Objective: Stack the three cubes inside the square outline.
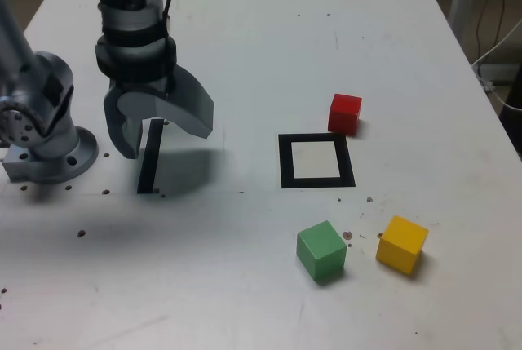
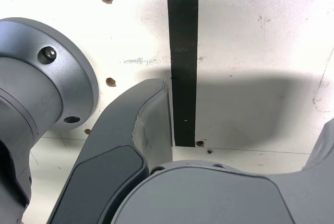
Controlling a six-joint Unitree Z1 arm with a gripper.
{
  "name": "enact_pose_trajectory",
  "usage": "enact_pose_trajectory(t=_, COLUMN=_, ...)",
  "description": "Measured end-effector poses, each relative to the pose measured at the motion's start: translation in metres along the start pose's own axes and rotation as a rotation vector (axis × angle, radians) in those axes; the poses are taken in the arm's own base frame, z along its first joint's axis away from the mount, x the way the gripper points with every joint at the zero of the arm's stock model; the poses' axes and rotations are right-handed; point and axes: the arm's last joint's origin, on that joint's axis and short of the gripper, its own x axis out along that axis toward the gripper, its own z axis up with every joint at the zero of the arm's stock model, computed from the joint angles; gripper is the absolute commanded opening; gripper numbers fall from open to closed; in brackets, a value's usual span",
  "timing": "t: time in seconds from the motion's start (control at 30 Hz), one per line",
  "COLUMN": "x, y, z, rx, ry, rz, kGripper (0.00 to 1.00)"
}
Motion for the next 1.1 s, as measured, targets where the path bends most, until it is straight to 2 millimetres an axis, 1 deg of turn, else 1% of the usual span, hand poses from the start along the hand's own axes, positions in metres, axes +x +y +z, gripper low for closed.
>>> enact_pose_trajectory(t=0.37, x=-0.001, y=0.0, z=0.001, rx=0.009, ry=-0.003, rz=0.001, kGripper=1.0)
enact_pose_trajectory(t=0.57, x=0.0, y=0.001, z=0.0, rx=0.182, ry=0.025, rz=0.027, kGripper=1.0)
enact_pose_trajectory(t=0.87, x=-0.007, y=0.0, z=0.017, rx=0.192, ry=-0.042, rz=0.037, kGripper=1.0)
enact_pose_trajectory(t=1.1, x=-0.024, y=-0.002, z=0.041, rx=0.189, ry=-0.124, rz=0.053, kGripper=1.0)
